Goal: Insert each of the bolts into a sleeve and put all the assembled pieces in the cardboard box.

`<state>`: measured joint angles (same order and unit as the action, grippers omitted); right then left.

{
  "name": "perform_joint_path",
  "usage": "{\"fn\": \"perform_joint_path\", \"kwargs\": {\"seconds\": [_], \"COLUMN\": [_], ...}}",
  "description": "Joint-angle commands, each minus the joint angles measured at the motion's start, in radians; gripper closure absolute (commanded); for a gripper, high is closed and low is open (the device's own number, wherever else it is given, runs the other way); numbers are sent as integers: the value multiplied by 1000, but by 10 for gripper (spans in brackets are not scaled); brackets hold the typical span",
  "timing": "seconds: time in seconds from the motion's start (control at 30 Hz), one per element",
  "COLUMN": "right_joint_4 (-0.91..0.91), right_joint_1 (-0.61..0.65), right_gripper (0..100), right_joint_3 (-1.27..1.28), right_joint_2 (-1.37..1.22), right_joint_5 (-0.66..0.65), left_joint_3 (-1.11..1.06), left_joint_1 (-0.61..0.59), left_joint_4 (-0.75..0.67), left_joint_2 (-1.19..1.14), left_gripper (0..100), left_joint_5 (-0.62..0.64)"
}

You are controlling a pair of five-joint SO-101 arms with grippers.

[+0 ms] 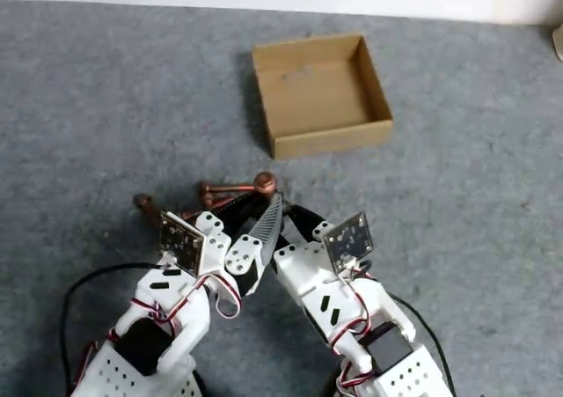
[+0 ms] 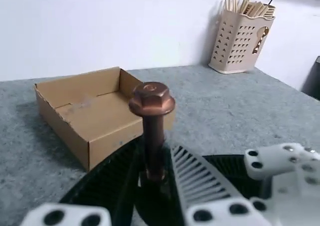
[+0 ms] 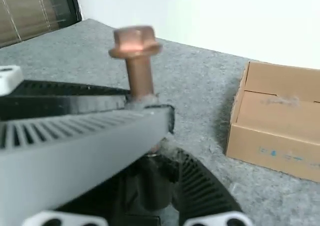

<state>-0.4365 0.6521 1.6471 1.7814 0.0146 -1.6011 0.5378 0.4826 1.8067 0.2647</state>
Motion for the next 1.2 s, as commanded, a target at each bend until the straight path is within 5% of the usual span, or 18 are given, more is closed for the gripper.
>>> {"fn": "perform_joint_path", "kwargs": {"seconds": [0.0, 0.17, 0.43, 0.83, 0.93, 1.17], "right_joint_4": [-1, -1, -1, -2, -2, -8], "right_joint_1": [-27, -24, -25, -28, -28, -28], "right_gripper": [995, 995, 995, 995, 995, 995], "right_joint_3": [-16, -10, -8, 18, 19, 28], "right_joint_2": [2, 2, 2, 2, 2, 1], "right_joint_5": [-6, -6, -6, -6, -6, -5], "left_joint_3": [-33, -64, 54, 311, 291, 236], "left_joint_1": [12, 4, 10, -24, -124, -401], "left_joint_4": [2, -5, 169, 267, 273, 279], "left_joint_2": [7, 8, 7, 8, 8, -1], "left_gripper": [995, 982, 632, 864, 993, 993], "left_joint_5": [0, -2, -40, -43, -41, -48]}}
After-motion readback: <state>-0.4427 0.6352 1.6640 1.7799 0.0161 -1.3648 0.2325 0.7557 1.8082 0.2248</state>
